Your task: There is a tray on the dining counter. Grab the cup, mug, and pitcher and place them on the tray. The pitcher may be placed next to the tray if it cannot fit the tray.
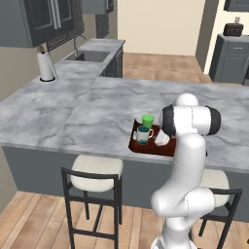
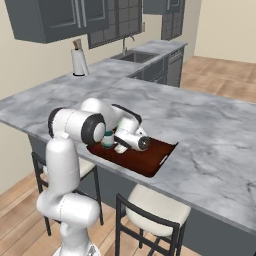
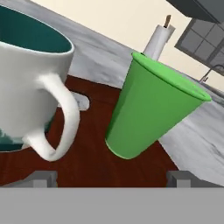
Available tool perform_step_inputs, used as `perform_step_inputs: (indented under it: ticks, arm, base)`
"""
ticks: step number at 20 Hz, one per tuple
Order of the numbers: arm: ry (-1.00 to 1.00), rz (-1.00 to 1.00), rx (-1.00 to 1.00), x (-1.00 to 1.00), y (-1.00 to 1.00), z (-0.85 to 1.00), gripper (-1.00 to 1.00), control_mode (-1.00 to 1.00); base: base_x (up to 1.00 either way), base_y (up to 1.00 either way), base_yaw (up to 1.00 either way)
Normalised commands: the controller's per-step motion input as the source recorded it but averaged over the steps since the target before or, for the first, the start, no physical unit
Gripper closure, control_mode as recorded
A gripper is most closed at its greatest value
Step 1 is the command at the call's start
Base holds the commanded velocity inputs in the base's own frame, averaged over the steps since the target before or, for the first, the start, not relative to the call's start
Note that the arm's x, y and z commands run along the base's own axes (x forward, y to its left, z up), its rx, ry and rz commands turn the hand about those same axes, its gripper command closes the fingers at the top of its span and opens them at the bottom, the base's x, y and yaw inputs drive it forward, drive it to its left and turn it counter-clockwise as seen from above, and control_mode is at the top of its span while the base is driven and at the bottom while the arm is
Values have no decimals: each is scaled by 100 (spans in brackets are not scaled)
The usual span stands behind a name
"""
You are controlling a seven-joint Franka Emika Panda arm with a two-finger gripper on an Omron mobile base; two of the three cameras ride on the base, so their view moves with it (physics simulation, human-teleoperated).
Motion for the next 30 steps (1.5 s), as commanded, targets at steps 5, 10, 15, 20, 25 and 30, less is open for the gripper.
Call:
perform_step_inputs:
  ticks: [5, 10, 15, 20, 25, 30]
  arm:
    - [2, -10, 6, -19, -64, 85, -100, -100]
    - [7, -11, 10, -36, -59, 99, -100, -100]
    - [18, -14, 15, -56, -9, 98, -100, -100]
    - [22, -17, 9, -91, -2, 73, -100, -100]
    - [31, -25, 15, -43, -2, 97, -100, -100]
    - [26, -27, 11, -56, -2, 72, -100, -100]
  base:
    - [0, 0, 0]
    - [0, 0, 0]
    - [0, 0, 0]
    - [0, 0, 0]
    - [0, 0, 0]
    - [0, 0, 0]
